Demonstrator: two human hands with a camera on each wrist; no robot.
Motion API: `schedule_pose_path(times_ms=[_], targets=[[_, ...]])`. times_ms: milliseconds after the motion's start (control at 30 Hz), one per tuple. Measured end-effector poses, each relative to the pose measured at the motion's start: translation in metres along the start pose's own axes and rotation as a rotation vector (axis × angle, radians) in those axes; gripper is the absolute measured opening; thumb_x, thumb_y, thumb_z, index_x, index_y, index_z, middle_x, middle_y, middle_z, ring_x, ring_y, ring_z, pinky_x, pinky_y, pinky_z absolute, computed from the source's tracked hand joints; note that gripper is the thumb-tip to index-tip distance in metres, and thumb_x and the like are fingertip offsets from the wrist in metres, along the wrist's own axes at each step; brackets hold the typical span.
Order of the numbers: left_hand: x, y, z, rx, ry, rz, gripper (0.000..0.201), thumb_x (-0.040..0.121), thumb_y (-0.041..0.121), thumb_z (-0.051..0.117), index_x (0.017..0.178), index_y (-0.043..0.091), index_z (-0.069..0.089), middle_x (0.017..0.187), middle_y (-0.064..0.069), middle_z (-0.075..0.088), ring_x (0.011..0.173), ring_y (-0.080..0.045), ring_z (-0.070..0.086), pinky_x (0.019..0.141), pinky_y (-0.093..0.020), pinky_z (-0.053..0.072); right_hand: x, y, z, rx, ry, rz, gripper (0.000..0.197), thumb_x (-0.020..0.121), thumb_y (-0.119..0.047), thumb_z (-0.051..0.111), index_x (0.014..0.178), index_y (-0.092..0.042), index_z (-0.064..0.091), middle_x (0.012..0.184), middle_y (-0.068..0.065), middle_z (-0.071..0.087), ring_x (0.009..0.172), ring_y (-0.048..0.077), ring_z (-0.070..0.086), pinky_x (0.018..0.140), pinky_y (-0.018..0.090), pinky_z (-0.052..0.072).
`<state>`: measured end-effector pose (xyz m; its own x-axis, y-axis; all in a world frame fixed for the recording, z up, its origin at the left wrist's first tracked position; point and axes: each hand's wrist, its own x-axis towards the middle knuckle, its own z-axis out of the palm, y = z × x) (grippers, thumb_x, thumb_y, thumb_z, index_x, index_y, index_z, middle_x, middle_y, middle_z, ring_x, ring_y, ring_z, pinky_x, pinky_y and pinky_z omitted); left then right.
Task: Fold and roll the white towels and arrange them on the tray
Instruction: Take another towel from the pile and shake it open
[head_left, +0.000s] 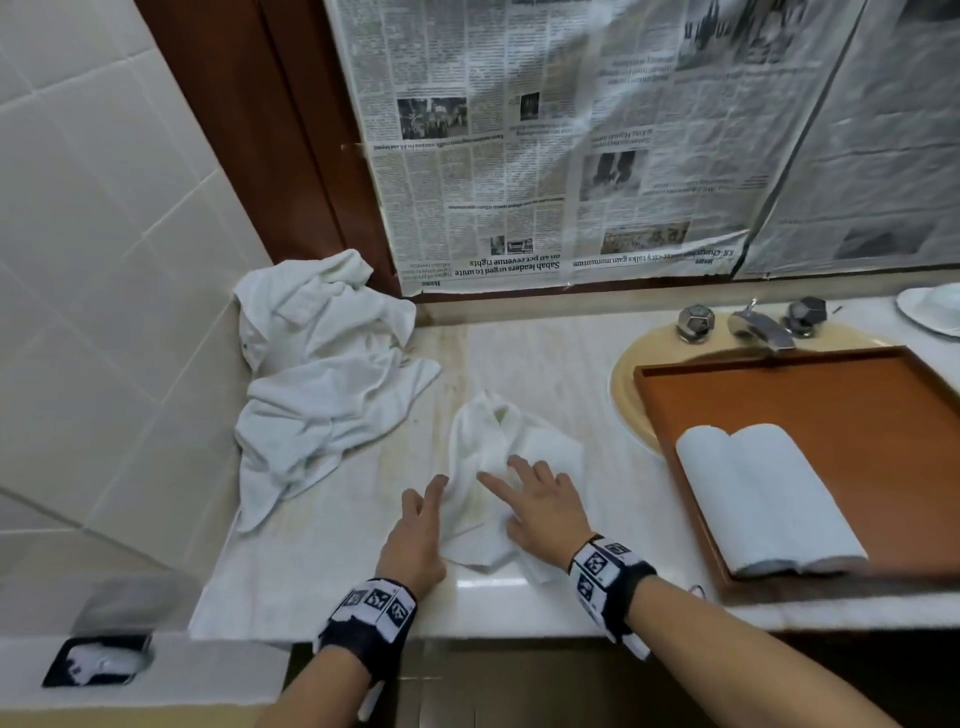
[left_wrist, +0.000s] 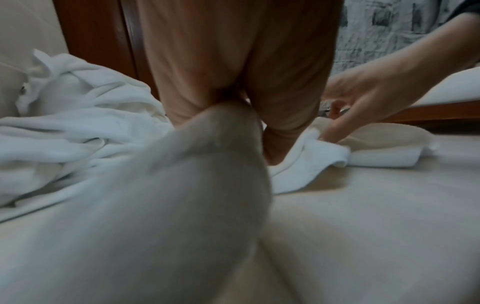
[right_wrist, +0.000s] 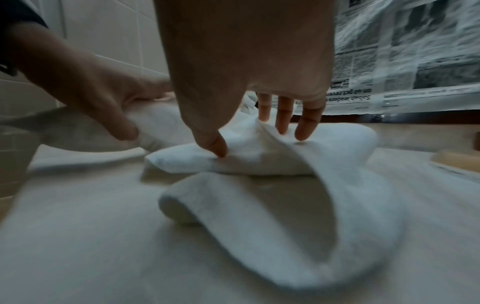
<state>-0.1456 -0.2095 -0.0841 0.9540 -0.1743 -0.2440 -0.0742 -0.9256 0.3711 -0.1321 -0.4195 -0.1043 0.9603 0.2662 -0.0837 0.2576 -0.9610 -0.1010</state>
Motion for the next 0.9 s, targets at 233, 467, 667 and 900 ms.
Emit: schedule_pose_path(times_ms=[233,467,667,900], targets=[[-0.004,-0.038,-0.008,0.168,0.036,-0.095,0.064,0.081,0.022,0.063,0.136,0.038,0.034,0.126,0.001,0.021,0.107,-0.023,0.042,0.064,-0.035,0.053,0.040,0.008,-0.018,0.160,-0.083,0.081,0.030,0.093,-0.020,0.051,0.120,-0.015,0.065,0.124,0.004,0.054,0.118,0.025,0.048,0.085,0.035,0.043],[0.000,-0.052,-0.028,0.161,0.086,-0.042,0.059,0.075,0.024,0.068,0.128,0.033,0.042,0.120,0.002,0.027,0.104,-0.022,0.042,0.057,-0.033,0.045,0.027,0.030,-0.045,0.417,0.018,0.041,0.011,0.095,-0.028,0.057,0.104,-0.023,0.062,0.110,-0.004,0.051,0.102,0.018,0.052,0.082,0.036,0.047],[-0.008,-0.064,-0.038,-0.108,0.165,0.151,0.042,0.078,0.024,0.065,0.119,0.026,0.053,0.105,0.006,0.060,0.087,-0.021,0.061,0.071,-0.036,0.051,0.008,0.040,-0.080,0.914,0.115,0.076,0.003,0.096,-0.022,0.063,0.098,-0.021,0.065,0.106,-0.008,0.067,0.079,0.017,0.068,0.068,0.025,0.050],[-0.013,-0.088,-0.042,-0.306,0.337,0.094,0.018,0.084,0.013,0.067,0.098,0.022,0.066,0.086,0.012,0.067,0.079,-0.011,0.062,0.068,-0.018,0.042,0.015,0.066,-0.060,0.769,0.115,0.160,0.031,0.079,-0.017,0.074,0.105,-0.024,0.058,0.100,0.002,0.064,0.090,0.025,0.061,0.077,0.041,0.053]])
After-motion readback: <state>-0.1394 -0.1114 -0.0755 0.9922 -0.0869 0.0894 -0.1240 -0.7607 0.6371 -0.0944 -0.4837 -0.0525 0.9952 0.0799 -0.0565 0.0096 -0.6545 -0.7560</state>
